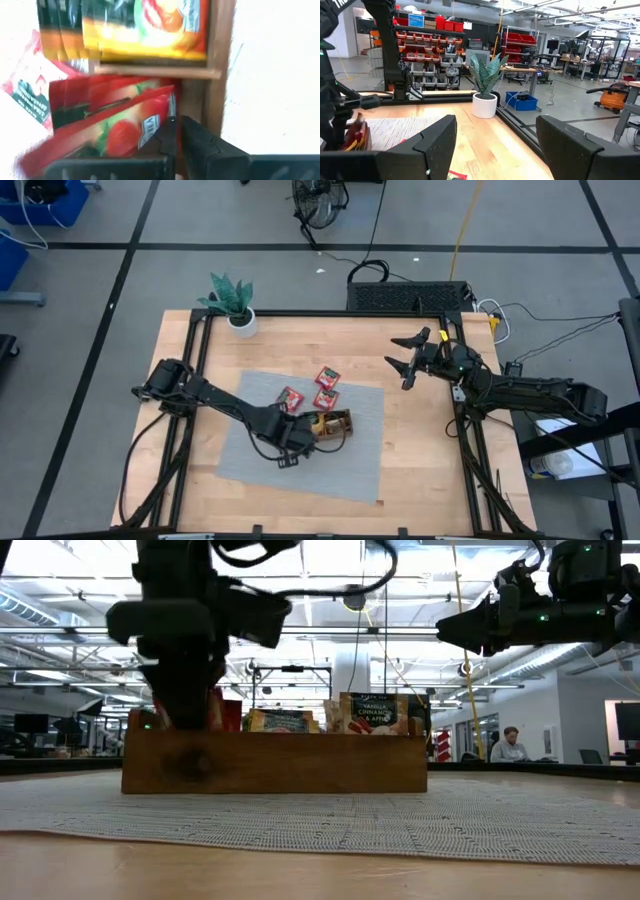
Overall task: Pick & Place Tea
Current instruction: Put the red tea bag into the left compartment of the wood organizer
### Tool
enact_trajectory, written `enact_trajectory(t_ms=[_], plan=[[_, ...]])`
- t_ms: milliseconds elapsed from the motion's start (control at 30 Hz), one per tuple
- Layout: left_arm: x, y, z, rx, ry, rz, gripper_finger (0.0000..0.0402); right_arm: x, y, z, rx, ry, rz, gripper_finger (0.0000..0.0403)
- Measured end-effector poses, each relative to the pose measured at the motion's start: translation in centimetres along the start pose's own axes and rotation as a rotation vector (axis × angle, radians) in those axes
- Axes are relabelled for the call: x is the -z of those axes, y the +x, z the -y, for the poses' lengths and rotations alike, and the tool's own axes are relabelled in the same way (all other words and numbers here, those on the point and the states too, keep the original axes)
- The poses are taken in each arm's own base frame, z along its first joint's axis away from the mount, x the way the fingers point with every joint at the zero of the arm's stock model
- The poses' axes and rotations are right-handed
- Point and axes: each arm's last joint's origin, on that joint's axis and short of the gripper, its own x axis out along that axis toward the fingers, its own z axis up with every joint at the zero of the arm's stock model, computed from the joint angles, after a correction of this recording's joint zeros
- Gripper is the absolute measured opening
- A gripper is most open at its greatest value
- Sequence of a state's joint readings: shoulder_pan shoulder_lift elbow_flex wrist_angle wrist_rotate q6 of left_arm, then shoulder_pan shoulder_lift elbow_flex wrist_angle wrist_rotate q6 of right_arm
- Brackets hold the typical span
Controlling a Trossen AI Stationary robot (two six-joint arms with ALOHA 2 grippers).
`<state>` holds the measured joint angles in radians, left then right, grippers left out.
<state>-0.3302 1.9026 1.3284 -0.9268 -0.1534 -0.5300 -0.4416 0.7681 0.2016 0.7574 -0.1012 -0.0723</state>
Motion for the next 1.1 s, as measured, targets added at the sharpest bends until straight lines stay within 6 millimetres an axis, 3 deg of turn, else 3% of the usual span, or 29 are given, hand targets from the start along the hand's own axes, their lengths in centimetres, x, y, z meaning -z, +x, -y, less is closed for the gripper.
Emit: enact_trajectory(t_ms=[567, 767, 967, 1100], plan=[[-0.4, -1.5, -0.1, -0.022, 0.038, 0.011, 0.0037, 0.0, 0.0, 0.0, 0.000, 0.000, -0.001, 0.0254], [0.3, -4.7, -1.3, -0.138, 0.030, 0.116, 0.0037, 0.0, 0.0, 0.0, 0.000, 0.000, 0.000, 0.0254], [1.0, -8.9, -3.5, -0.358, -0.081, 0.369, 0.0037, 0.0, 0.0, 0.0, 0.000, 0.001, -0.004, 0.0254], [1.6, -10.1, -4.6, -0.435, -0.143, 0.486, 0.0037, 0.2, 0.1, 0.0, -0.001, 0.025, -0.017, 0.0254]])
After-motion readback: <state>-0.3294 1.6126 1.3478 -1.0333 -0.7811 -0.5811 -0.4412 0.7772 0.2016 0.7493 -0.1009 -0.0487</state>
